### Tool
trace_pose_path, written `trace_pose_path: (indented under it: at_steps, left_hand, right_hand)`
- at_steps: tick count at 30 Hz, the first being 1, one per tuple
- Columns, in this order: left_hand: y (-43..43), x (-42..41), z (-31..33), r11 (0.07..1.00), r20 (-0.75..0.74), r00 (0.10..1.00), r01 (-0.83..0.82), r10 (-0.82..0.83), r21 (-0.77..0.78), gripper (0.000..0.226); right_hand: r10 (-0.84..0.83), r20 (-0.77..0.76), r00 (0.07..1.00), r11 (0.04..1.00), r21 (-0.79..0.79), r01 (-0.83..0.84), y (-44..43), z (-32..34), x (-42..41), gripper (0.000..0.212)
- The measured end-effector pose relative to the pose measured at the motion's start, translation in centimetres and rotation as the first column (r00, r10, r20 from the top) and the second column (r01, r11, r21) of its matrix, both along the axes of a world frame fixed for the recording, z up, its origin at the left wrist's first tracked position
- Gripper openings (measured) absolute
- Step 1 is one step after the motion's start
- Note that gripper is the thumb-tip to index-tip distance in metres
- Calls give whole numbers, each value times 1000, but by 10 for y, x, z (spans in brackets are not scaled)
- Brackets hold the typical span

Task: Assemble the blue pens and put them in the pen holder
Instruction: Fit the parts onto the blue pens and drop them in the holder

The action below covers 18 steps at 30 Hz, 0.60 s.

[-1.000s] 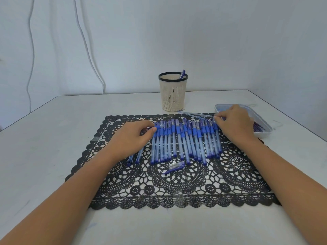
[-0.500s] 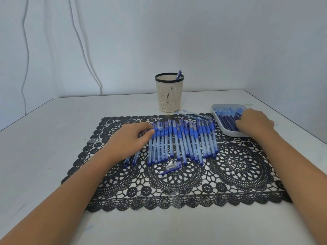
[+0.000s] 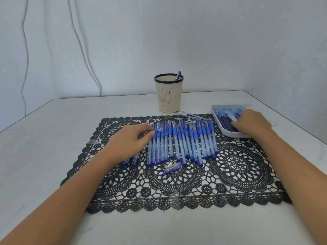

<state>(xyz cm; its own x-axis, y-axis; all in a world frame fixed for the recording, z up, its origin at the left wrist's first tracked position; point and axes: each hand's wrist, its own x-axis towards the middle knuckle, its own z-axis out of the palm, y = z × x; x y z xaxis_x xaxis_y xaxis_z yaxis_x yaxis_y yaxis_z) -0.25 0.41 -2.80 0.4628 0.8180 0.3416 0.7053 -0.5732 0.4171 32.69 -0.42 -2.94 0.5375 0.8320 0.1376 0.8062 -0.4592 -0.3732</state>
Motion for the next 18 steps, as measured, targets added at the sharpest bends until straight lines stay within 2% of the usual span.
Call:
trace_pose_path:
  at_steps: [7,10,12,14,18]
  left_hand:
    - [-2,1,1,1000,7,1000,0,0,4,24]
    - [-2,0,2,1000,17,1000,-9,9,8,27]
    - [-1,0,3,1000,18,1000,-17,17,10,28]
    - [-2,-1,4,1000,31,999,-18,18,11,28]
    - [-3,-1,7,1000,39,999,11,-12,9,29]
  right_hand:
    - [-39,-71,997,996,76,45,2,-3,-2,23]
    - [21,-86,996,970,243,1,1,0,-6,12]
    - [171,-83,982,914,387,-126,-5,5,-16,15]
    - [341,-16,940,836,463,-296,-13,13,-31,25]
    - [588,138,797,692,424,-584,-28,21,-62,23]
